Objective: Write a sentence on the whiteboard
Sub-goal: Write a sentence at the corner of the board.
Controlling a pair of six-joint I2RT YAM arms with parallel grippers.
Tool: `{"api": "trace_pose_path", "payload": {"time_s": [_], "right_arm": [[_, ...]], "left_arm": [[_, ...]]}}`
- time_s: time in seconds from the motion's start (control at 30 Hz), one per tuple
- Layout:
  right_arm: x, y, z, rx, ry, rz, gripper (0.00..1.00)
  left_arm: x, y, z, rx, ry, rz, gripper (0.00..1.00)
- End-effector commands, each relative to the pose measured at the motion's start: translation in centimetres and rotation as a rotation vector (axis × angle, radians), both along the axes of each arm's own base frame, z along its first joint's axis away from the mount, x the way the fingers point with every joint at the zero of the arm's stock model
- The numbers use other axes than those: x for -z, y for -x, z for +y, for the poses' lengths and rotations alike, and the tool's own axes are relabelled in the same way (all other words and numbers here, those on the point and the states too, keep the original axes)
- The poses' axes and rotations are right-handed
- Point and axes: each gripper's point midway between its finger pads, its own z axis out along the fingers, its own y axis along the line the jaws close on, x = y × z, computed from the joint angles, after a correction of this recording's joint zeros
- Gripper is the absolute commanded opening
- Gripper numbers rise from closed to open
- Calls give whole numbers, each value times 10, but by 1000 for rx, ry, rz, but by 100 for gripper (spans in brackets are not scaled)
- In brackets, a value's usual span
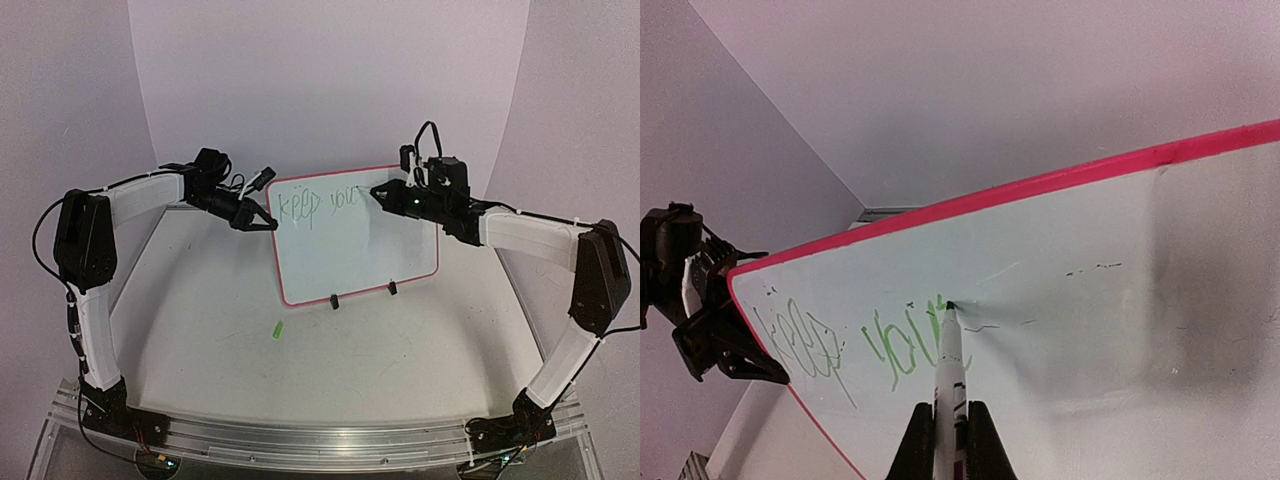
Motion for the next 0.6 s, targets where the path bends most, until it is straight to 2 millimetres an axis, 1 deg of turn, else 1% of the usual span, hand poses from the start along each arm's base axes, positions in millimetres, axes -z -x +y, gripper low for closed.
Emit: {"api": "trace_pose_path", "payload": {"time_s": [0.0,0.17,0.37,0.47,0.57], "right_arm": [[-19,-4,-16,80,-1,-54,0],[-8,-1,-15,69,4,-27,0],[17,7,-15,53,17,34,0],[26,11,-16,48,19,55,0],[29,14,-17,46,19,63,0]], "left_arm": [[-5,2,-1,8,-42,-80,0],[-5,2,-1,8,-43,-79,0],[-6,2,-1,8,-42,-81,0],[-6,2,-1,8,-41,-80,0],[-7,2,-2,9,-40,-81,0]]}}
